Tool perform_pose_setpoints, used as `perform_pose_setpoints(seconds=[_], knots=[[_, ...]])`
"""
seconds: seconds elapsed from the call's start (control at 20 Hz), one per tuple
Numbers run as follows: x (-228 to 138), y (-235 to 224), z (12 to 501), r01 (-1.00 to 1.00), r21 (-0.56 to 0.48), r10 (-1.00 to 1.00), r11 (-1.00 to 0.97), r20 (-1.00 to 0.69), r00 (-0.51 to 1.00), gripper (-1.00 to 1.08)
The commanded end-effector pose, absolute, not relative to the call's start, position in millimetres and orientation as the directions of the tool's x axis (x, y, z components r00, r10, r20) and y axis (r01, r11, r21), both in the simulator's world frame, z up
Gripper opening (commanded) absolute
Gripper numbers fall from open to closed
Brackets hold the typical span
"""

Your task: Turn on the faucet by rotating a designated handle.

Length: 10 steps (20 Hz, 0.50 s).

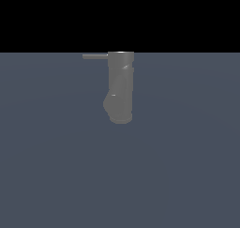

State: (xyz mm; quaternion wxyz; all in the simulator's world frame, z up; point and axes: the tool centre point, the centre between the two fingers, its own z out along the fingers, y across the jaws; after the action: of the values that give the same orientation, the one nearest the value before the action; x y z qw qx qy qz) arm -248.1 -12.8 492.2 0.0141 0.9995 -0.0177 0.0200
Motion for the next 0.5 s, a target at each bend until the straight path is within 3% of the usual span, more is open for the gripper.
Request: perform_pose_setpoints(seconds=[0.0,0.45], knots=[[-248.1,-12.8,492.2,-0.036,0.027,-0.035,-0.999,0.04,0.999,-1.0],[-245.9,-9.5,498.3,-0.007,0.034,-0.005,-0.999,0.058,0.998,-1.0]])
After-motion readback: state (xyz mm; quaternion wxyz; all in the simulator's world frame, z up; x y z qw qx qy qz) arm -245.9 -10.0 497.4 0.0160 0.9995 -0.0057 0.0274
